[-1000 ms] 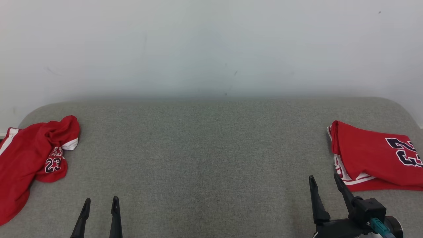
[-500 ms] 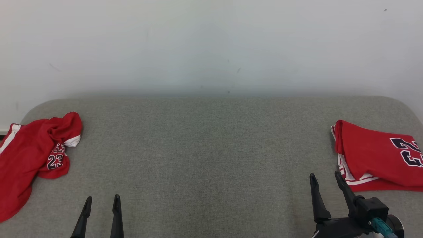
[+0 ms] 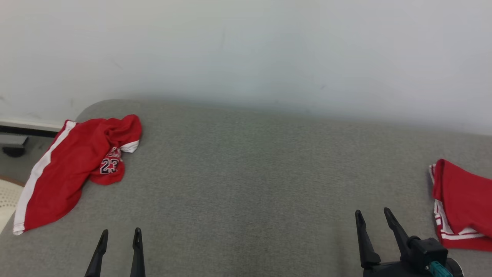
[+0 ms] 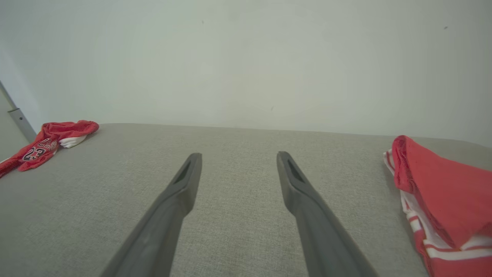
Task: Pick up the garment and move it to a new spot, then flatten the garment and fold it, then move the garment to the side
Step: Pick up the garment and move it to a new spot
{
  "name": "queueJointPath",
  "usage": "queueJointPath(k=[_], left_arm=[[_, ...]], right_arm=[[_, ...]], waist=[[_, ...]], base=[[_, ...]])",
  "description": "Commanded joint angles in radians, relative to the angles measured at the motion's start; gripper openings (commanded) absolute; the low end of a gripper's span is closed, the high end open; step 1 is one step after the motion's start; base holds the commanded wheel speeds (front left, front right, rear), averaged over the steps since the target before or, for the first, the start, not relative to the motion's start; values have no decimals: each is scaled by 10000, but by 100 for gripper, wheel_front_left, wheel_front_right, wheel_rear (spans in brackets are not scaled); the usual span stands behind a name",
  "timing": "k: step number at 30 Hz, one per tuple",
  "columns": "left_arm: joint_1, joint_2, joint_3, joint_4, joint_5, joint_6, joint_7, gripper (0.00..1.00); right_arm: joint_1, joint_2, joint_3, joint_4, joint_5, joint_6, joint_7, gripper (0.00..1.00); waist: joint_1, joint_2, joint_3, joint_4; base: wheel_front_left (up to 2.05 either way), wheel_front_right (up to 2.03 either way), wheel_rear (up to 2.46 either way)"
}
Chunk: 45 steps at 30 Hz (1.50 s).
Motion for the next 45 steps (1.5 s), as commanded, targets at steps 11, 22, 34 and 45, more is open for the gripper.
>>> queueJointPath(k=[11, 22, 34, 45], left_arm=[[400, 198, 328, -89, 75, -27, -19, 100], [999, 23, 925, -1091, -221, 492, -19, 100], [850, -5, 632, -1020, -238, 461, -19, 100], [-3135, 348, -633, 2425, -1571, -110, 1294, 100]], right_arm=[[-112, 18, 852, 178, 411, -22, -72, 100], [-1473, 1, 2098, 822, 340, -22, 18, 100], [-1560, 3, 2206, 1092, 277, -22, -204, 100], [-1384, -331, 2232, 155, -249, -22, 447, 100]], waist=[[0, 0, -132, 3098], [0, 0, 570, 3633], [0, 0, 736, 3624], [0, 0, 1620, 3542]], base=[[0, 0, 0], [-1, -1, -1], [-3, -3, -3], [0, 0, 0]])
